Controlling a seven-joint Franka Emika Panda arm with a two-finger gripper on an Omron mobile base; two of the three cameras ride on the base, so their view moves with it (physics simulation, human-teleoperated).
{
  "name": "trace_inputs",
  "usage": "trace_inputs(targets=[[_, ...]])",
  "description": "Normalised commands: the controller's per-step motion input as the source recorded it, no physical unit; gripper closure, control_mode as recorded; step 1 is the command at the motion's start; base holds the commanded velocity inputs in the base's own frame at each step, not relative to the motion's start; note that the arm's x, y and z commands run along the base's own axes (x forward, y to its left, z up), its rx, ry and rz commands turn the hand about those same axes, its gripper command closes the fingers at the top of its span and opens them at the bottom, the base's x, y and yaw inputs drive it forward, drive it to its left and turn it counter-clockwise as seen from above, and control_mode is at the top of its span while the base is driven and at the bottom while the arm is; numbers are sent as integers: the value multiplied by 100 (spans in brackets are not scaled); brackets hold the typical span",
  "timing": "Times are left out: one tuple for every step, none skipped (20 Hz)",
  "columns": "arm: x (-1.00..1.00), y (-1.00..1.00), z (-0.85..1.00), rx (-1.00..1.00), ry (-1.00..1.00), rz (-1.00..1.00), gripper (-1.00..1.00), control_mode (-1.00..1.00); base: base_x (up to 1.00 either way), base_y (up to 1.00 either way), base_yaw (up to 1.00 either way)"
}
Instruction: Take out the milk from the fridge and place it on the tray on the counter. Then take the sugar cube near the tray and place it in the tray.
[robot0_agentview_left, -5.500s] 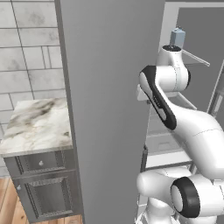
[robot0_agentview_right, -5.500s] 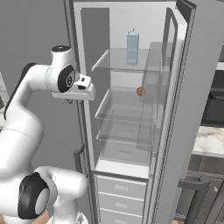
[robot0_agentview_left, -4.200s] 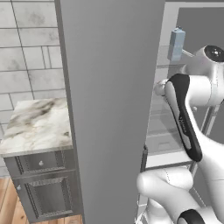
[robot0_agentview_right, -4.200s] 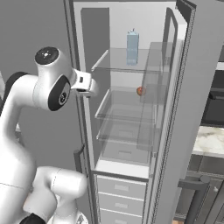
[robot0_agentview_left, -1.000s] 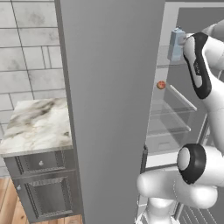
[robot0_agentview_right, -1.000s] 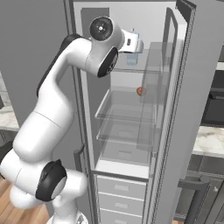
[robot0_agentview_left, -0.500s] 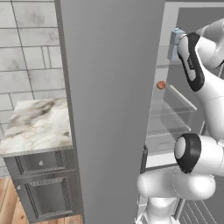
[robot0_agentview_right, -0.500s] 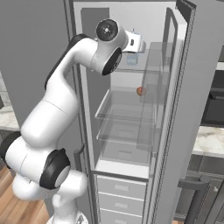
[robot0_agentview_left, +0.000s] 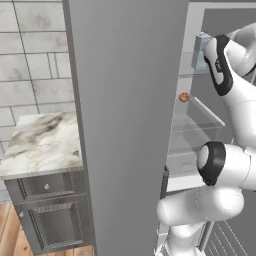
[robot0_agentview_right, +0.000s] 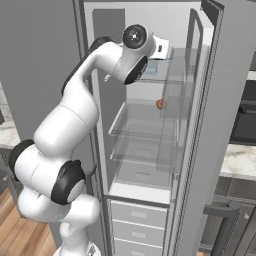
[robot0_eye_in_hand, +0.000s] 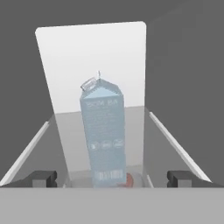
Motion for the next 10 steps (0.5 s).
trace_inputs(targets=[[39, -15, 0, 0, -5, 1, -100, -100, 0, 0, 0], [48, -4, 0, 0, -5, 0, -100, -100, 0, 0, 0], [46, -6, 0, 0, -4, 0, -100, -100, 0, 0, 0], [44, -4, 0, 0, -3, 0, -100, -100, 0, 0, 0], [44, 0, 0, 0, 0, 0, -100, -100, 0, 0, 0], [29, 0, 0, 0, 0, 0, -100, -100, 0, 0, 0], [3, 0, 0, 0, -2, 0, -100, -100, 0, 0, 0], [19, 0, 0, 0, 0, 0, -100, -100, 0, 0, 0], [26, 0, 0, 0, 0, 0, -100, -100, 0, 0, 0], [16, 0, 0, -1, 0, 0, -100, -100, 0, 0, 0]])
